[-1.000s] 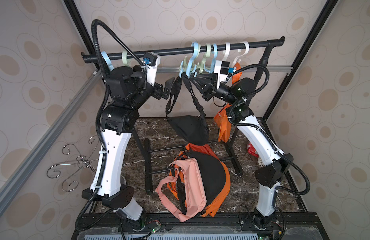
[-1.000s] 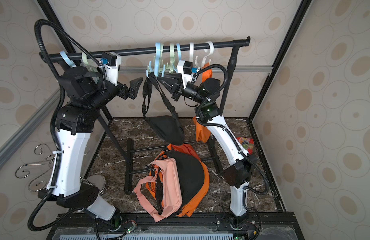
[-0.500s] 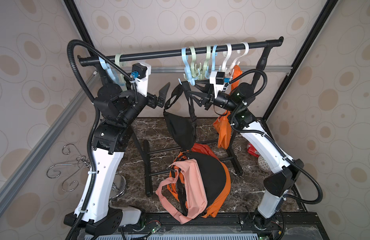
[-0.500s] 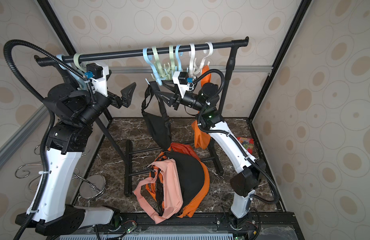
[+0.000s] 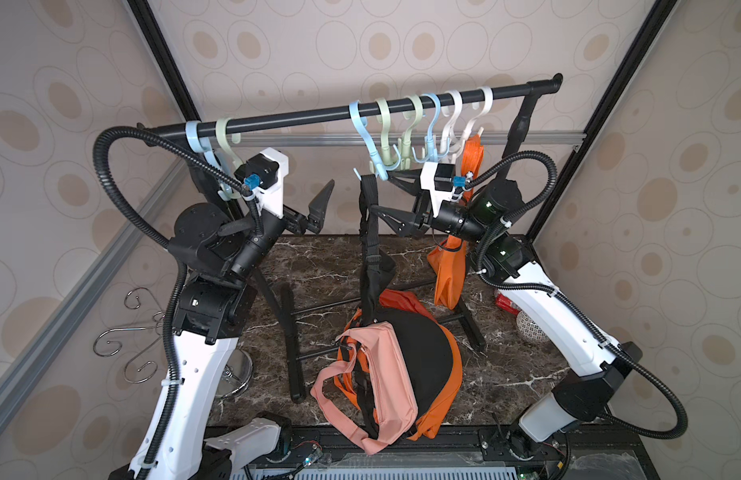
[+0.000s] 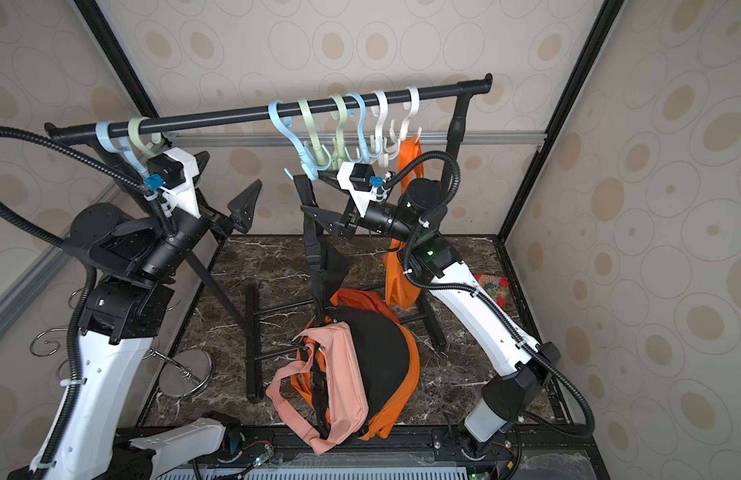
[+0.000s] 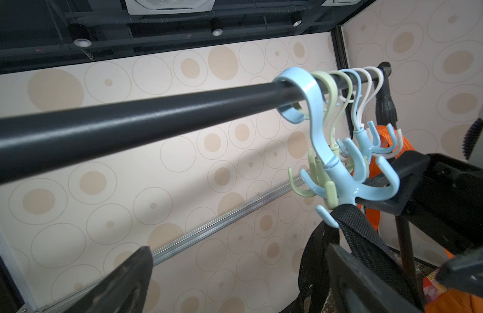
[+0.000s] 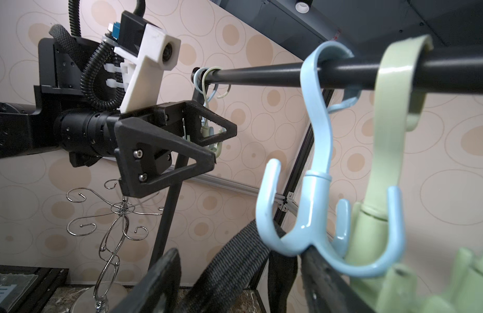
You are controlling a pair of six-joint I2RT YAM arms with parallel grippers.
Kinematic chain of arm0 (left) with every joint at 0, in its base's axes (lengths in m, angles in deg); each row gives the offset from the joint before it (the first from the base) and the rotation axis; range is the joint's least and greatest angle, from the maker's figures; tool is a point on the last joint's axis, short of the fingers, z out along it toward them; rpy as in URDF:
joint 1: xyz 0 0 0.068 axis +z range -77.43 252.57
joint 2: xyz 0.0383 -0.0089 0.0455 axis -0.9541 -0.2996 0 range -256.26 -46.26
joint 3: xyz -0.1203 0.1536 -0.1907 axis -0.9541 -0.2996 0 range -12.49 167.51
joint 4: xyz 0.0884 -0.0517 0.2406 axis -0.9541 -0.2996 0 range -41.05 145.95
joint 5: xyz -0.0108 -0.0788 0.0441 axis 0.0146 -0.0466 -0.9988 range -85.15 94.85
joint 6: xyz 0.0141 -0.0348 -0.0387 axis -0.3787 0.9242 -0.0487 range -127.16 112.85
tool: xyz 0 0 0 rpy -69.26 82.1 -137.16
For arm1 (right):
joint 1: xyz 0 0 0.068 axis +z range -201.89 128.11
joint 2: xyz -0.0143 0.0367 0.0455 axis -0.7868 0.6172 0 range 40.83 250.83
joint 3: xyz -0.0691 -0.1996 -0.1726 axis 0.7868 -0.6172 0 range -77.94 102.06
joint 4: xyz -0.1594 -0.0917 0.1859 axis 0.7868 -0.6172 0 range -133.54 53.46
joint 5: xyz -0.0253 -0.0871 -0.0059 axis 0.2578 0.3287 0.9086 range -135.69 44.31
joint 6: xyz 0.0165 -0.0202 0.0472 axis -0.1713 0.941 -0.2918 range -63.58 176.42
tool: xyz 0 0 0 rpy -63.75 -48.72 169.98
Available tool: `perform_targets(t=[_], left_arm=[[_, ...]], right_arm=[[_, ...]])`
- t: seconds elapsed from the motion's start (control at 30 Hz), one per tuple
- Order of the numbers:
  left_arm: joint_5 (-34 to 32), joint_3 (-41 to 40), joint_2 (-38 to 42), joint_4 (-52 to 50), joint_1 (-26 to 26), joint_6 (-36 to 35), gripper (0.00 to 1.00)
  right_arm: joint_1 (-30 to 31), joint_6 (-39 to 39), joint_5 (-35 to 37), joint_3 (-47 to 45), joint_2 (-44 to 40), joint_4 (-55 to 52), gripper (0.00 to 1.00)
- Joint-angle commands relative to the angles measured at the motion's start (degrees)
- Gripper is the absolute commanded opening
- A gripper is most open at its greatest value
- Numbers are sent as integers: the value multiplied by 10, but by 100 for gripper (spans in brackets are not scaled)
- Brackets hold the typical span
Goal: Hang the bag on a hook
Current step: Hang the bag on the hook, then adjust the hook on the clothesline.
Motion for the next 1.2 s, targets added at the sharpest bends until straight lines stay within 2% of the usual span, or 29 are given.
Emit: perform_targets(t=[0.0, 0.1, 0.27, 0.5, 0.57, 0.8, 0.9, 1.03, 1.17], left_arm=[[-22, -64, 6, -131, 2, 32, 100], [-25, -54, -15, -140, 2, 31, 100], [-3, 10, -69, -156, 2, 33, 100], [78, 123, -147, -224, 2, 44, 100], [78, 128, -162, -242, -1, 42, 100], [7, 117, -161, -267, -29, 5, 100], [-54, 140, -165, -284, -62, -24, 100], [-184, 150, -176, -303, -143, -84, 100], [-220, 91, -161, -277, -156, -94, 100]], right_arm=[[8, 37, 45, -5, -17, -23, 72], [8, 47, 76, -5, -17, -39, 72], [8, 52, 87, -31, -29, -40, 72], [8, 73, 140, -37, -49, -93, 72], [8, 76, 153, -42, -57, -106, 72], [8, 82, 203, -57, -79, -149, 73], [8, 81, 217, -74, -85, -143, 73], [8, 81, 226, -88, -91, -141, 74], [8, 81, 235, -109, -103, -132, 74]])
